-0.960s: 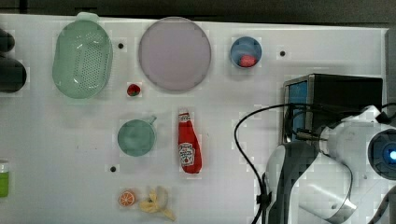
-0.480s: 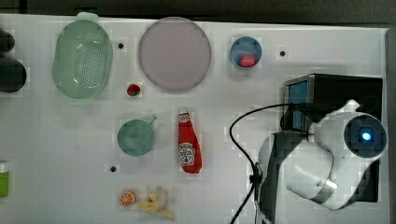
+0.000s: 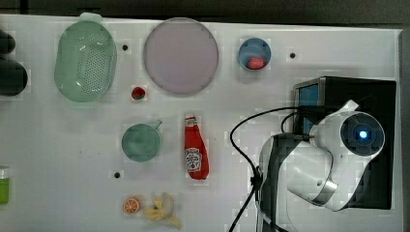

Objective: Flap open oven.

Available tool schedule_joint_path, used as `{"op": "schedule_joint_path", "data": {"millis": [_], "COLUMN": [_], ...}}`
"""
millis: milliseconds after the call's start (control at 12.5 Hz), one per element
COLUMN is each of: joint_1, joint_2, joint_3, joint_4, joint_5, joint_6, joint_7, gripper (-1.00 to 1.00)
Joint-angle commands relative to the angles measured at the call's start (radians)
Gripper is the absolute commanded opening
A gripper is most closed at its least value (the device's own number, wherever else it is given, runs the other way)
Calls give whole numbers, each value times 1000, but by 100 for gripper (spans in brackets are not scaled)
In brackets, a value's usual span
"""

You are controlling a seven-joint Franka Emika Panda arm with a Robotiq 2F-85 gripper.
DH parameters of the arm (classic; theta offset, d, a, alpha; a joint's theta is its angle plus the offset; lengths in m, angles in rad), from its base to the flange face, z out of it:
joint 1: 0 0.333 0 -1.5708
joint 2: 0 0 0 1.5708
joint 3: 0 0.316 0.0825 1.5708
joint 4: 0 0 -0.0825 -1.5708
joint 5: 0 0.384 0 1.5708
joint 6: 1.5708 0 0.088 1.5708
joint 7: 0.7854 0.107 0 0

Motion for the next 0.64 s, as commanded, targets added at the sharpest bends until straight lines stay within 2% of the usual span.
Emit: {"op": "schedule_joint_path", "data": {"millis": [80,240,640], "joint_1": [37,65,126], "joint_2": [-13,-13,-1], "joint_3": [12,24,101], "joint_4": [2,-9,-55], "joint_5": [-62,-165,-336], "joint_6": [-8,-9,-10], "joint_7": [59,155,438], "gripper": [-65,-65,-65]}}
